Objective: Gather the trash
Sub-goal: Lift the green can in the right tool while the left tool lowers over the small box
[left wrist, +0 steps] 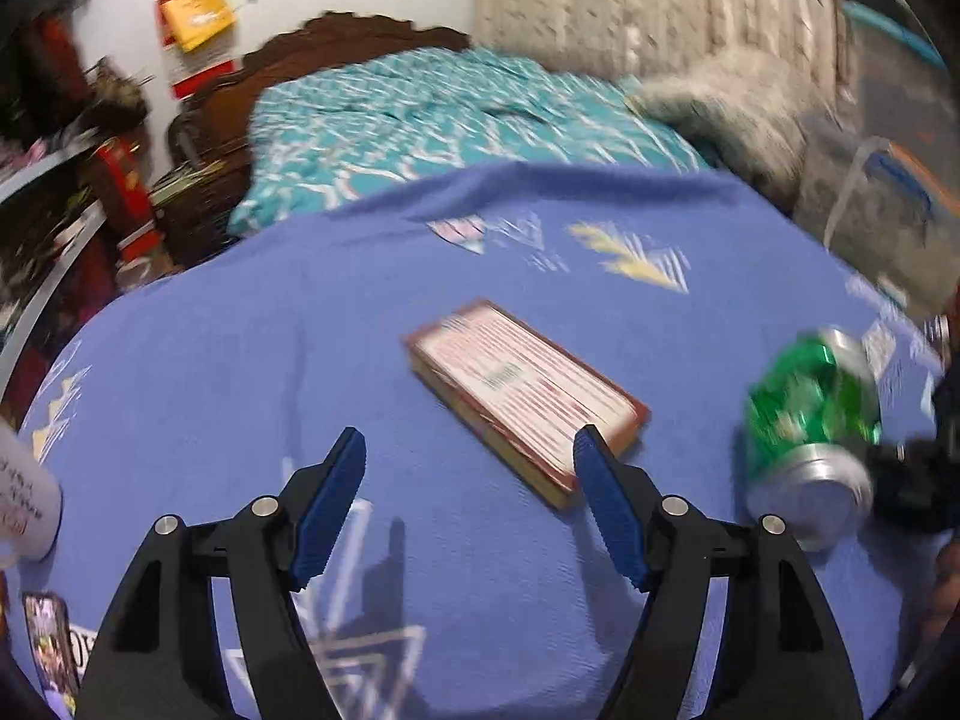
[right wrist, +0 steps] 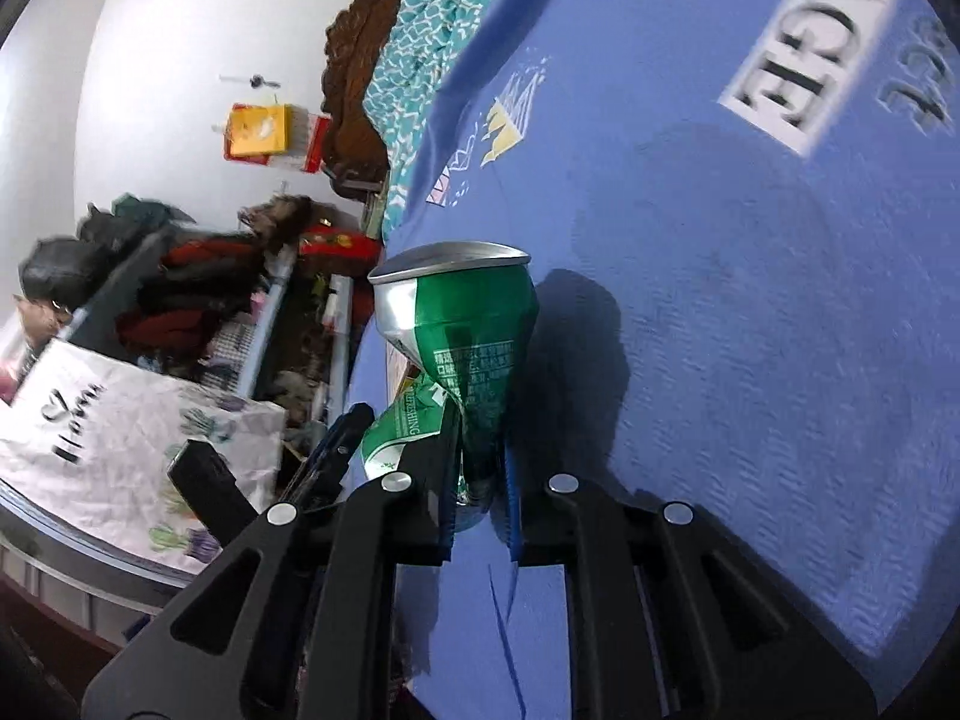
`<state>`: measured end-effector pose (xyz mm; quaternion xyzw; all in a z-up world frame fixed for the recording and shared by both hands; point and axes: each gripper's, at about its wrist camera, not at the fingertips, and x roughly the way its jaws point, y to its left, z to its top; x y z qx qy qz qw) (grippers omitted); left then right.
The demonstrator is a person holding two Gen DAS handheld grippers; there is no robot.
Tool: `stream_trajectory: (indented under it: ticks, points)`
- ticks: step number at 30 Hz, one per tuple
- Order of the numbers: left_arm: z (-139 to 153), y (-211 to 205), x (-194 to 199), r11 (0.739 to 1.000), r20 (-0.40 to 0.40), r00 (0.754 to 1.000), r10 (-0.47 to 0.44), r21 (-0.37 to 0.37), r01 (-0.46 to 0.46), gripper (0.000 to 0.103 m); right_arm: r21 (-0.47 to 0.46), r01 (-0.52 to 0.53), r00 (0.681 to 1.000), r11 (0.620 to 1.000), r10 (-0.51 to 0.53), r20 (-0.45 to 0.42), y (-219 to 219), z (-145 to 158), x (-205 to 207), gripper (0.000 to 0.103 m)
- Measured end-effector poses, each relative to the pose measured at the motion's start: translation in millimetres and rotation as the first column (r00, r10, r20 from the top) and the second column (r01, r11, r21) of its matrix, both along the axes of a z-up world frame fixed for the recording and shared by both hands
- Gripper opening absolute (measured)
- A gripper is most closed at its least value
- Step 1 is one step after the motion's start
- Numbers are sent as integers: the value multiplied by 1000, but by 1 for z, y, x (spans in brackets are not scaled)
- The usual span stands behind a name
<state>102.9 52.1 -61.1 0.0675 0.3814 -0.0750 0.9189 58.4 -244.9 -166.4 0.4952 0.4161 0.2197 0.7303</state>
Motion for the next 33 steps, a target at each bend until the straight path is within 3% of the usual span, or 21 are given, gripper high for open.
stream_trajectory:
  ticks: [6, 8, 11, 13, 17, 20, 22, 27, 33]
  points:
    - [10, 15, 22, 994, -70, 995, 72, -72, -77, 73, -4, 21, 1000, 1000, -21, 17, -8, -1, -7, 14]
    - [8, 6, 29, 995, -78, 994, 76, -57, -81, 82, -5, 19, 1000, 1000, -19, 24, -9, -1, -12, 14]
    - [4, -9, 43, 996, -120, 991, 59, -54, -66, 86, -8, 14, 999, 1000, -14, 30, -10, -1, -14, 14]
    - [1, -26, 58, 997, -137, 988, 70, -26, -74, 95, -6, 12, 999, 1000, -12, 33, -12, -2, -14, 14]
    - [-8, -53, 81, 997, -159, 984, 77, 43, -71, 95, -5, 10, 999, 1000, -10, 32, -11, -2, -9, 14]
    - [-22, -57, 82, 997, -199, 978, 64, 48, -55, 82, -4, 12, 999, 1000, -12, 29, -13, -2, -10, 14]
    - [-25, -57, 66, 992, -125, 991, 56, 121, -41, 69, -3, 15, 999, 1000, -15, 28, -15, -3, -11, 14]
    - [-24, -49, 24, 984, -73, 996, -47, 166, 58, 48, -30, 13, 999, 999, -11, 41, -10, 3, -15, 14]
    - [-22, -31, -14, 980, -54, 990, -127, 150, 134, 51, -115, -22, 996, 993, 32, 89, 7, 21, -18, 14]
